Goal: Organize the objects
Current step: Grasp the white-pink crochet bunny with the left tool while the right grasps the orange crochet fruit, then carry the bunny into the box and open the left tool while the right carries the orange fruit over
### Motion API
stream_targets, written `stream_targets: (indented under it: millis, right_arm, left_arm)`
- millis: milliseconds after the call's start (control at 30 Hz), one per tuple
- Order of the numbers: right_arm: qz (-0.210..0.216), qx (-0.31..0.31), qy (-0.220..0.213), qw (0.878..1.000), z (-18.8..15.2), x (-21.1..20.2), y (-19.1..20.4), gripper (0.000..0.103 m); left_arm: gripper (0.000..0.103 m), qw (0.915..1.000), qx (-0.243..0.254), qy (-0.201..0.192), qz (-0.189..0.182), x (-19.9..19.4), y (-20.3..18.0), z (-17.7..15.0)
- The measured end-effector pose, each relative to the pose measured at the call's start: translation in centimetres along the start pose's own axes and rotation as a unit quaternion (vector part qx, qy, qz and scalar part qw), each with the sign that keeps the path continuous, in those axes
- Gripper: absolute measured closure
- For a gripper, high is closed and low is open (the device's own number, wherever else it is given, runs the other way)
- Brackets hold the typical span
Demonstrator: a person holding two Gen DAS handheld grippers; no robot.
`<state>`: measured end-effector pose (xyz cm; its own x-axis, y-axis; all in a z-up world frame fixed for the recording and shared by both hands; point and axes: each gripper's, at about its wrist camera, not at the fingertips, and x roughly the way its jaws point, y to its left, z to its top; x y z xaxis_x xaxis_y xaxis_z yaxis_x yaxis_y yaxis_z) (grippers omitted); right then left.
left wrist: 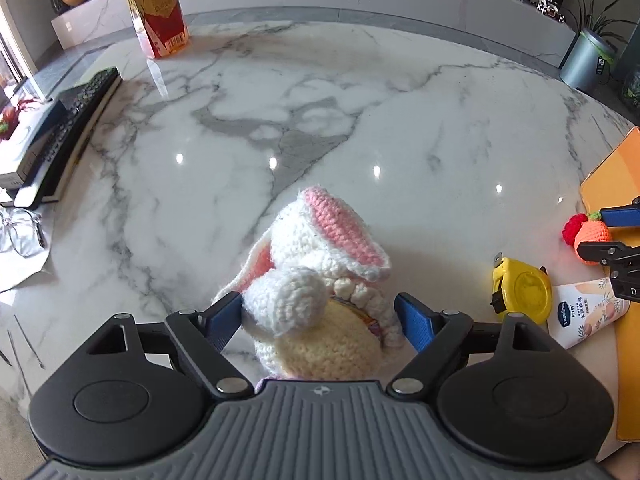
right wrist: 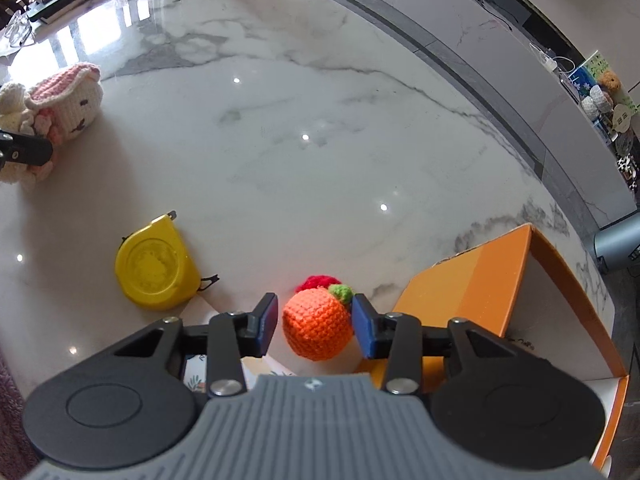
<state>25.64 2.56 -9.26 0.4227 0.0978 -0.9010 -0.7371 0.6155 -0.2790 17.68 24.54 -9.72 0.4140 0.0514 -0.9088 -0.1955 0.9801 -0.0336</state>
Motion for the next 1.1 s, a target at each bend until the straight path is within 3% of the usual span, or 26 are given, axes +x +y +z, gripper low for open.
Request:
stream_targets:
  millis: [67,300,600,867,1100]
  right_arm:
    - [0.011,0.003,0.013,1.0,0.2,0.4,-0.1,0.061]
    - [0.006,0.0,0.02,1.0,0.3,0.8,0.2,0.062]
    - [0.044,0.036,-0.047,0.997,-0.5,-5.0,-0.5,0.062]
    - [0.055,0.097,-0.125,0.986,-4.6,-13.7,-4.2,0.062]
    - [0.021,0.159,-0.159,0.974,-11.0,-19.1,-9.0,0.062]
  left_arm:
    - [0.009,0.9996,-0.016,0.016,-0.016,0.8,0.3,-0.3]
    - [0.021,0.9989,-0.031,-0.01,-0.035,-0.6,0.7,-0.8]
    - [0.025,0.9947,-0.037,-0.063,-0.072,-5.7,-0.8,-1.0]
    - [0.025,0.9827,0.017,-0.121,-0.139,-12.5,-6.8,-0.7]
    - [0.025,0.9622,0.064,-0.135,-0.228,-15.5,-14.4,0.2]
